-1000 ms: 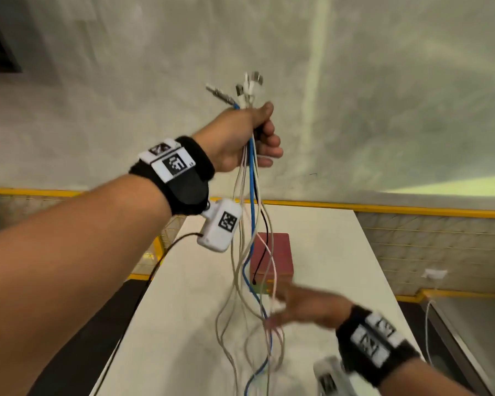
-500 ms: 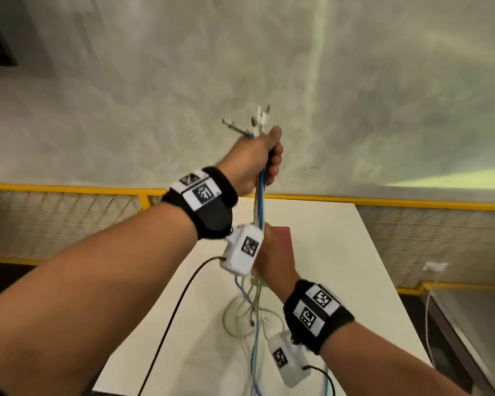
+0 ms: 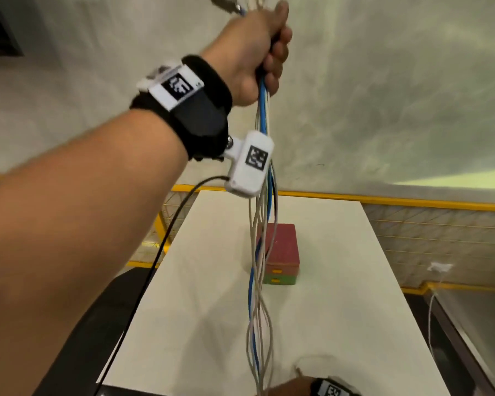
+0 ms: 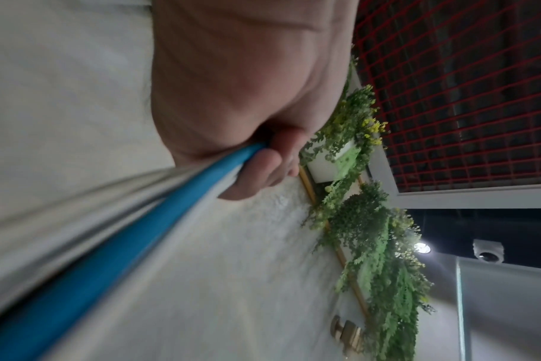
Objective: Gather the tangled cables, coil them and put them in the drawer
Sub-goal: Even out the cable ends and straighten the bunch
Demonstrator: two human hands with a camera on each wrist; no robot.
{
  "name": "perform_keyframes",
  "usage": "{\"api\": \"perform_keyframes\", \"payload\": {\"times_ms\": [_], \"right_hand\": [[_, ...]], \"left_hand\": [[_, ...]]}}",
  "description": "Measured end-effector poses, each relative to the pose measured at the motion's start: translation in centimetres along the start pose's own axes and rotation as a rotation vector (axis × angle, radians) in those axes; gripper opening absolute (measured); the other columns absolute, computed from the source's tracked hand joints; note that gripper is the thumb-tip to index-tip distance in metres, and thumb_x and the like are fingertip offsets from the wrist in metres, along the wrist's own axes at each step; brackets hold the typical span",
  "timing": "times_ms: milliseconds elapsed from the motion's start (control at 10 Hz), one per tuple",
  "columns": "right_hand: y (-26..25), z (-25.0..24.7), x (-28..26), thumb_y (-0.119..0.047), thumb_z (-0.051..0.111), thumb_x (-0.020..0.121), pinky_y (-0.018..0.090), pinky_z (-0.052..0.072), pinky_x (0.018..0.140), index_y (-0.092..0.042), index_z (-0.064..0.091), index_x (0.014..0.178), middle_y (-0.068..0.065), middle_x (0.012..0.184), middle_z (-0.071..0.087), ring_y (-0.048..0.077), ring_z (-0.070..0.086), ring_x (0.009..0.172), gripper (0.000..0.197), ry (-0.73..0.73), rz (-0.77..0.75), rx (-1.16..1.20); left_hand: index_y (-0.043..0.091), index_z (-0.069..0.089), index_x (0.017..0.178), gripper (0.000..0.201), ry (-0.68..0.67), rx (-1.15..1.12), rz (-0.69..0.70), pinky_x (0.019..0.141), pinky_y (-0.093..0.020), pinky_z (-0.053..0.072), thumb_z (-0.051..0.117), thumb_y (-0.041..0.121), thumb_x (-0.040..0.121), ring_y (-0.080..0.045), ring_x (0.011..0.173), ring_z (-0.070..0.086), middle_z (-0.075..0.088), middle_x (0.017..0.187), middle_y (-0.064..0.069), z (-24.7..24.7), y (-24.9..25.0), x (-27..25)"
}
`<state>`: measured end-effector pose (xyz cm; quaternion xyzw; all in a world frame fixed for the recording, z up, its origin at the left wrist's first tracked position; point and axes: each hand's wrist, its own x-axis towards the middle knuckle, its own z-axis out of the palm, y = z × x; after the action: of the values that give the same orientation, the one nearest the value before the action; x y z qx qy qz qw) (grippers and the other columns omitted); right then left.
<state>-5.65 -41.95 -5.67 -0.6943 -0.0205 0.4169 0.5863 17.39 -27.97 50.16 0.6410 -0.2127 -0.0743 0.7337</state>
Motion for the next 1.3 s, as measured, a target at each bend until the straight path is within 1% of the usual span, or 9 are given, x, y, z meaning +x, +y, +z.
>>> {"api": "perform_keyframes", "payload": {"times_ms": [100,200,300,400,600,700,900,1100,1300], "right_hand": [[-0.4,-1.8,-1.5,-0.02,0.089,0.058,0.039,0.035,0.113,-0.016,0.053,0.134,0.006,0.126,0.061,0.014,0.057,0.118,0.085,0.058,0.021,-0.09],[-11.5,-4.6,-3.3,-0.023,0.099,0.035,0.044,0.02,0.12,-0.023,0.037,0.143,0.006,0.134,0.054,0.017,0.049,0.126,0.124,0.073,0.121,0.003],[-20.7,-7.9,-3.7,-0.028,0.098,0.043,0.044,0.025,0.118,-0.023,0.023,0.153,0.009,0.153,0.038,0.019,0.036,0.14,0.133,0.153,-0.062,0.005],[-27.1,-6.9,-5.6,-0.012,0.081,0.075,0.047,0.041,0.109,-0.021,0.044,0.142,0.003,0.143,0.053,0.022,0.049,0.132,0.077,0.19,-0.462,0.098],[-33.5,-4.6,-6.8,-0.012,0.06,0.088,0.033,0.053,0.07,-0.004,0.057,0.098,0.013,0.078,0.067,0.03,0.065,0.076,0.013,0.389,-0.695,0.336],[-32.9,-3.5,-6.8,-0.01,0.052,0.097,0.028,0.046,0.047,-0.009,0.055,0.082,0.009,0.052,0.047,0.025,0.048,0.049,0.015,0.54,-0.675,0.23],[-31.4,-2.0,-6.4,-0.014,0.049,0.099,0.026,0.024,0.043,-0.011,0.05,0.089,-0.003,0.049,0.037,0.013,0.03,0.043,0.011,0.479,-0.587,0.131],[-30.8,-2.3,-6.9,-0.016,0.051,0.097,0.022,0.025,0.042,-0.016,0.051,0.084,-0.007,0.051,0.037,0.009,0.031,0.043,0.013,0.404,-0.501,-0.062],[-29.7,-1.6,-6.3,-0.023,0.053,0.096,0.02,0.031,0.044,-0.015,0.051,0.083,-0.015,0.05,0.04,0.006,0.035,0.045,0.015,0.379,-0.503,-0.161]], "left_hand": [[0.021,0.05,0.065,0.044,-0.047,0.085,-0.156,0.038,-0.019,0.028,0.045,0.047,0.1,-0.006,0.036,0.031,0.041,0.05,0.008,0.1,-3.2,-0.5],[0.02,0.051,0.066,0.043,-0.068,0.203,-0.274,0.038,-0.019,0.032,0.047,0.048,0.099,-0.007,0.034,0.034,0.043,0.05,0.006,-0.2,-7.4,-1.4],[0.018,0.052,0.069,0.042,-0.071,0.206,-0.336,0.039,-0.02,0.035,0.048,0.046,0.1,-0.009,0.036,0.038,0.045,0.054,0.004,0.0,-10.2,-2.7],[0.015,0.055,0.072,0.041,-0.123,0.153,-0.359,0.044,-0.022,0.044,0.046,0.044,0.101,-0.012,0.041,0.05,0.051,0.057,0.001,0.6,-12.0,-3.7],[0.009,0.066,0.086,0.036,-0.17,0.132,-0.248,0.065,-0.02,0.052,0.048,0.036,0.102,-0.013,0.083,0.073,0.072,0.093,-0.011,1.5,-14.8,-6.1],[0.007,0.071,0.091,0.036,-0.2,0.143,-0.199,0.083,-0.022,0.053,0.049,0.033,0.102,-0.019,0.101,0.072,0.076,0.106,-0.013,0.8,-16.3,-7.0],[0.011,0.073,0.095,0.037,-0.245,-0.178,-0.314,0.1,-0.039,0.043,0.051,0.041,0.093,-0.025,0.115,0.067,0.074,0.116,-0.008,-0.6,-18.2,-8.5],[0.003,0.059,0.054,0.058,-0.18,-0.269,-0.314,0.094,-0.045,0.054,0.051,0.05,0.086,-0.037,0.093,0.073,0.067,0.065,-0.016,-0.8,-20.0,-10.0],[0.002,0.076,0.078,0.054,-0.177,-0.27,-0.325,0.098,-0.035,0.052,0.048,0.047,0.09,-0.026,0.111,0.069,0.076,0.106,-0.017,-1.8,-22.0,-10.8]]}}
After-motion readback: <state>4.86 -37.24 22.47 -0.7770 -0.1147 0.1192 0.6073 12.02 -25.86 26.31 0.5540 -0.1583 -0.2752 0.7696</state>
